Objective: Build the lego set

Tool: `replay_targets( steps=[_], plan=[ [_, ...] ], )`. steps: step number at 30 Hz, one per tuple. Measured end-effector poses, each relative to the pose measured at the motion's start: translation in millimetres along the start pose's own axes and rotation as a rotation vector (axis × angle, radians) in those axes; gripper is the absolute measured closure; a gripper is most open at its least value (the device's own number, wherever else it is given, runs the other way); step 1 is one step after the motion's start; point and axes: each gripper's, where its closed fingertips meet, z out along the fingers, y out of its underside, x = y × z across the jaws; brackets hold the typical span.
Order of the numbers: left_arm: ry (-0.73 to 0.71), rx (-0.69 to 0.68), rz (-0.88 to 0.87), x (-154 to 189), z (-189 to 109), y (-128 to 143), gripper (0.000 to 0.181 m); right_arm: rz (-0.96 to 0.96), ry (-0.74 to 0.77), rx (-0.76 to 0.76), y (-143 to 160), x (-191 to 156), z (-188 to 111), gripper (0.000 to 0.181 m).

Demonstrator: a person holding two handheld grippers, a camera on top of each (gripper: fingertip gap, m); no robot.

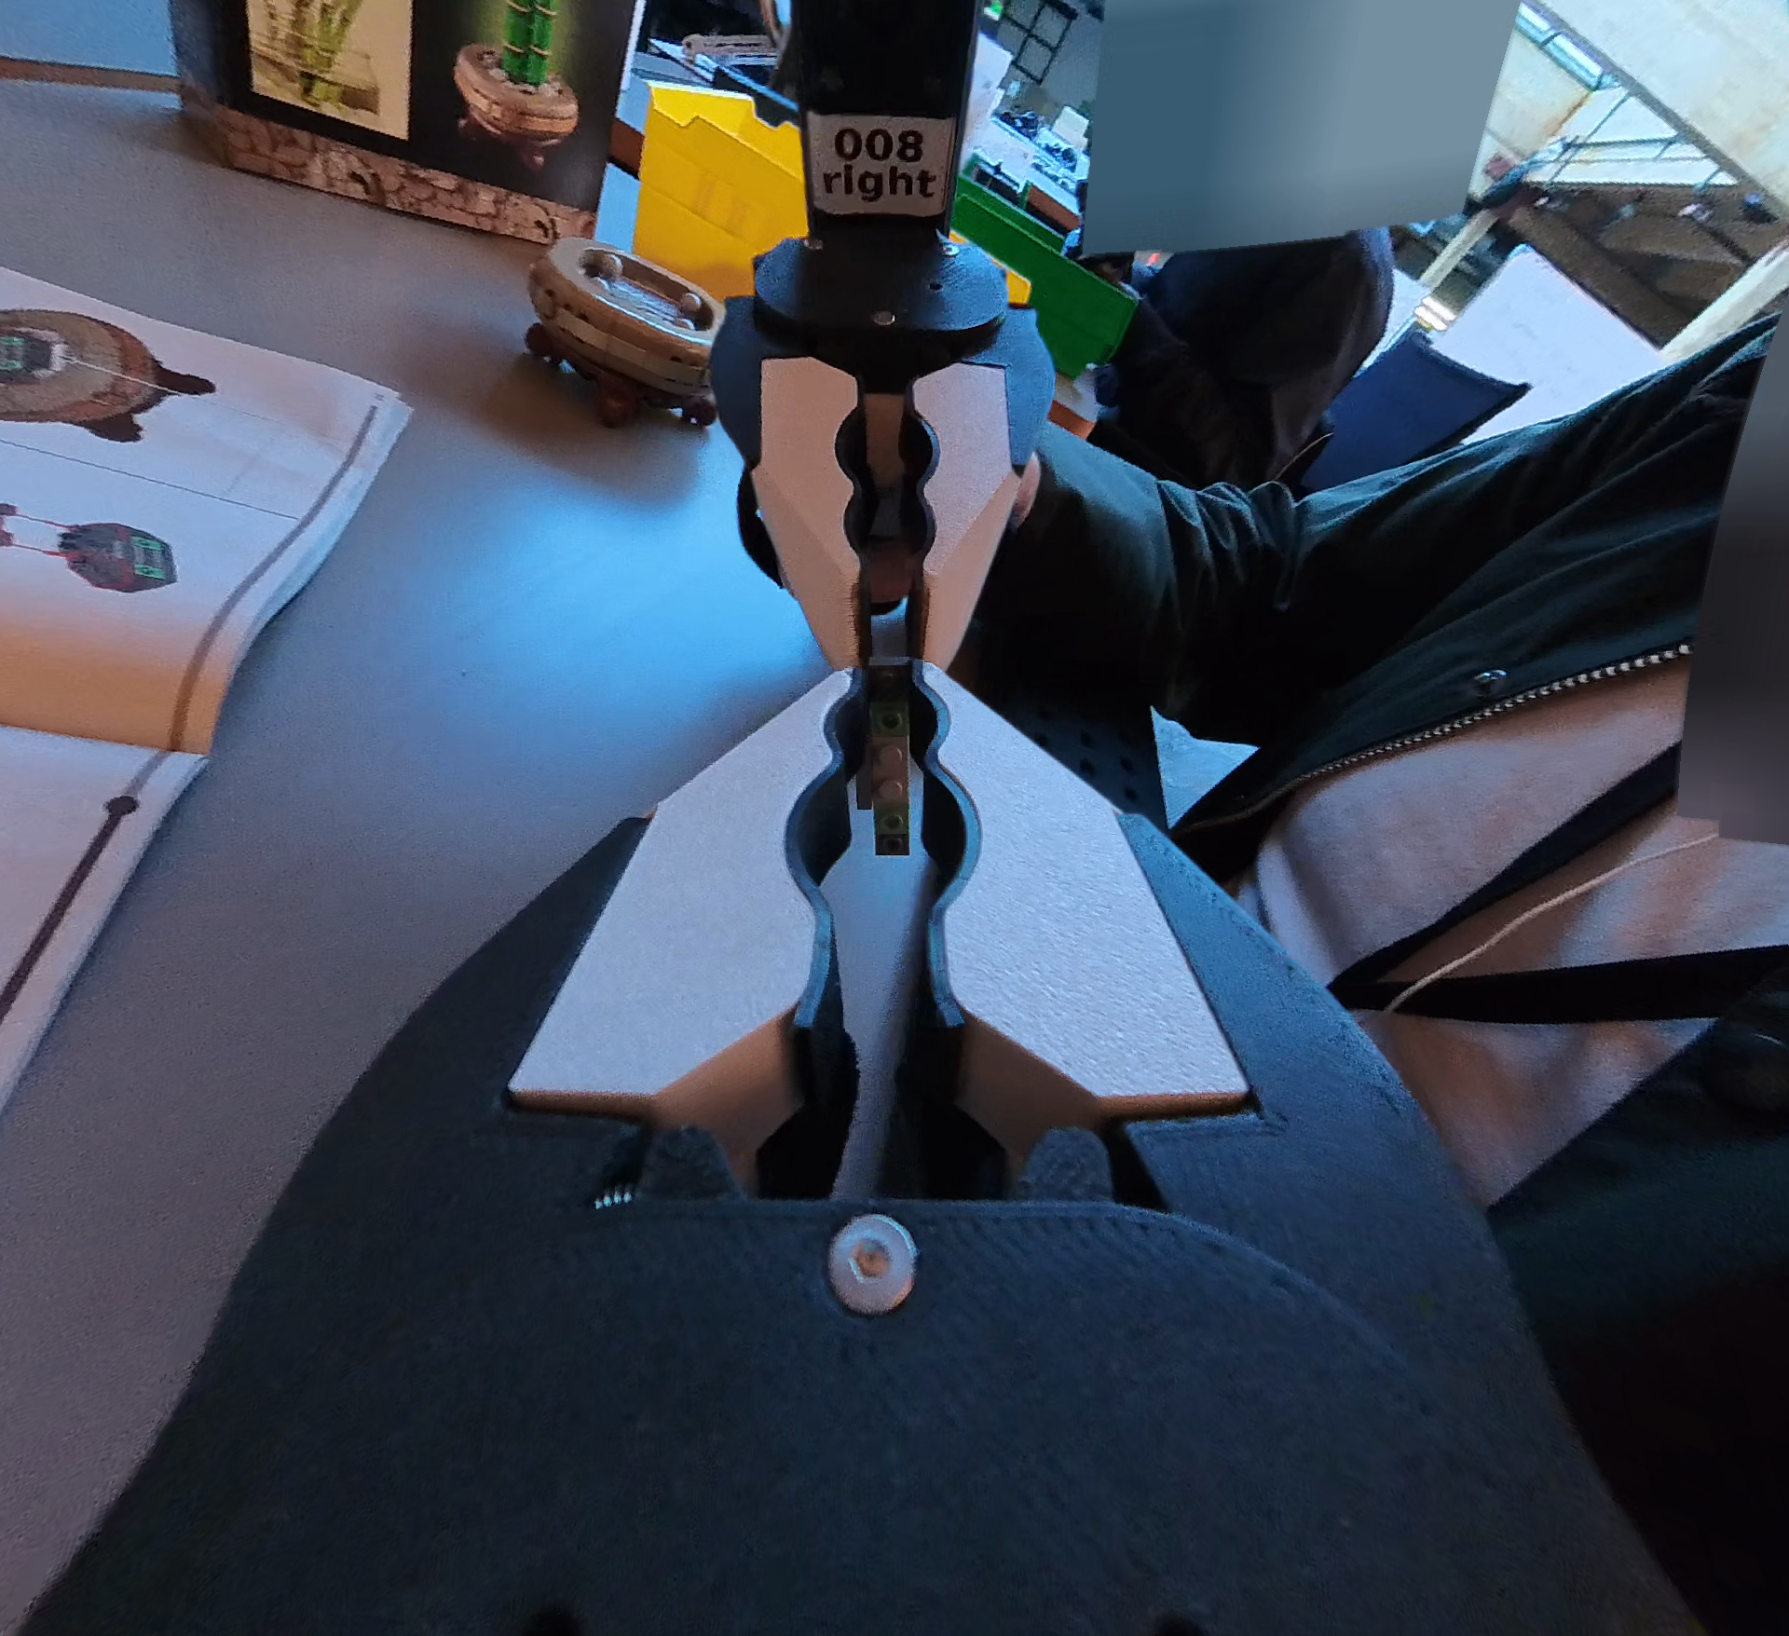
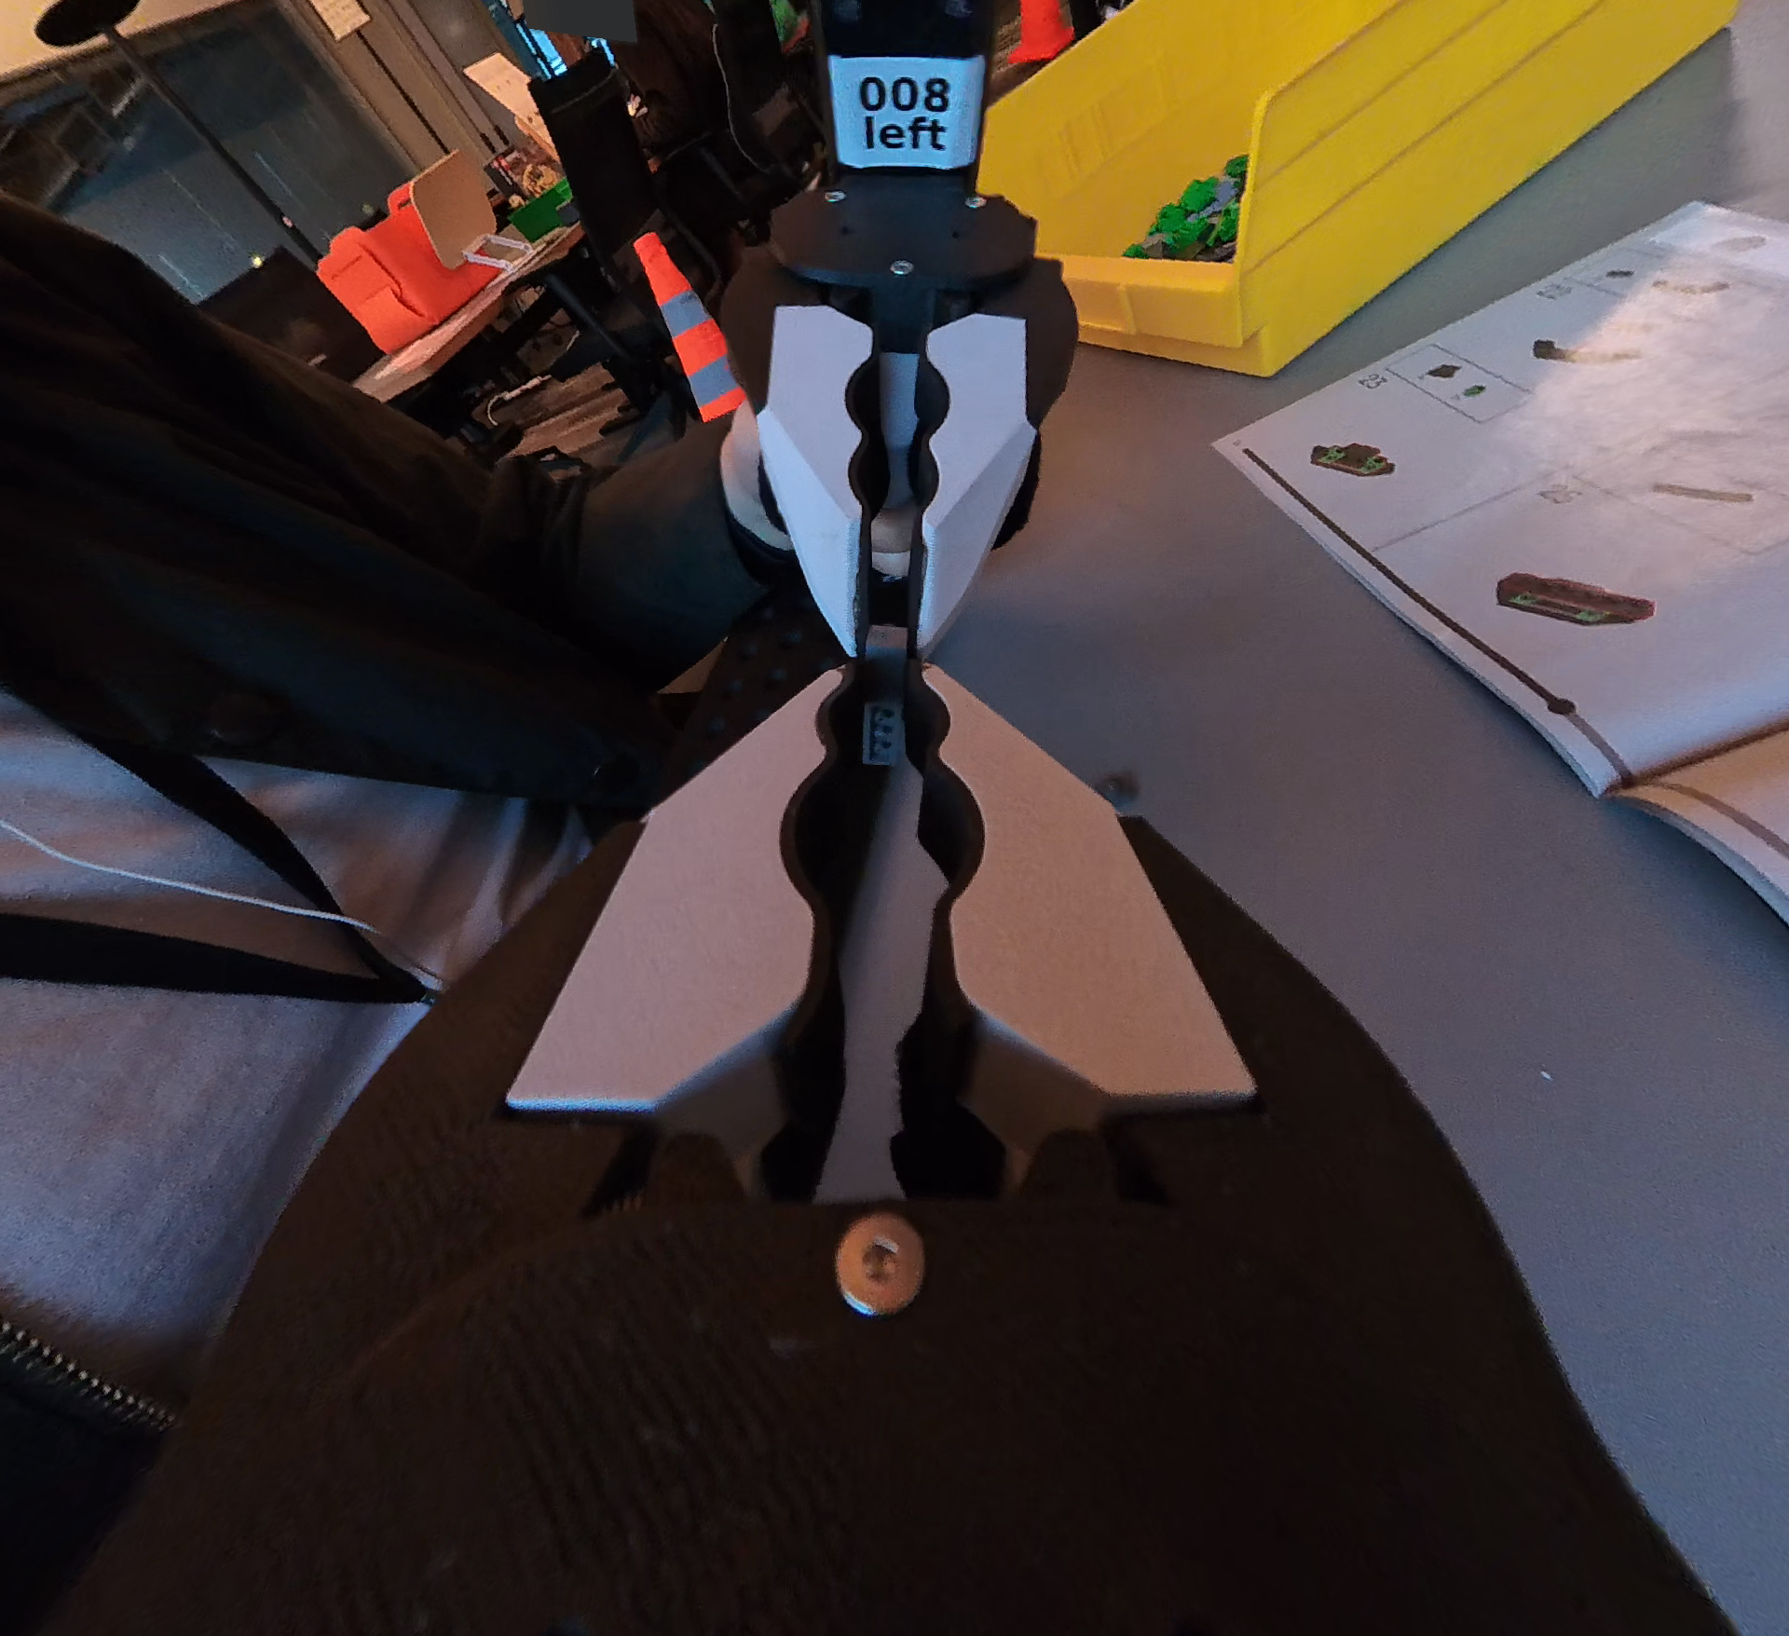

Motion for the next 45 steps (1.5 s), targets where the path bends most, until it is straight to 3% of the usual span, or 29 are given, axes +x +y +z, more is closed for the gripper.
replay_targets(
  steps=[12,19,21,23,26,29,35,40,42,45],
  plan=[
    [0.155,0.007,-0.011,26,-2,-1,0.175,-0.05,-0.125,0.005,-2,-25,0,0.174],
    [0.127,0.158,-0.032,16,-27,-26,0.176,-0.039,-0.093,0.074,-14,-17,-16,0.175],
    [-0.063,0.052,-0.028,-17,-22,-7,0.175,-0.018,-0.082,0.082,-14,-12,-19,0.175],
    [-0.321,-0.152,0.001,-58,-21,27,0.175,0.023,-0.069,0.092,-14,-5,-22,0.175],
    [-0.432,-0.346,0.045,-74,-16,58,0.175,0.116,-0.059,0.114,-13,7,-25,0.175],
    [-0.467,-0.393,0.059,-79,-16,66,0.16,0.156,-0.026,0.122,-12,17,-29,0.175],
    [-0.394,-0.183,-0.051,-73,-24,36,0.141,0.214,-0.012,0.152,-13,26,-33,0.175],
    [-0.129,0.004,-0.053,-28,-11,2,0.14,0.246,-0.055,0.187,-17,23,-30,0.175],
    [-0.05,0.038,-0.051,-13,-6,-4,0.141,0.245,-0.061,0.177,-16,21,-26,0.175],
    [-0.049,0.005,-0.069,-14,0,1,0.146,0.232,-0.066,0.146,-12,19,-19,0.175]
  ],
)
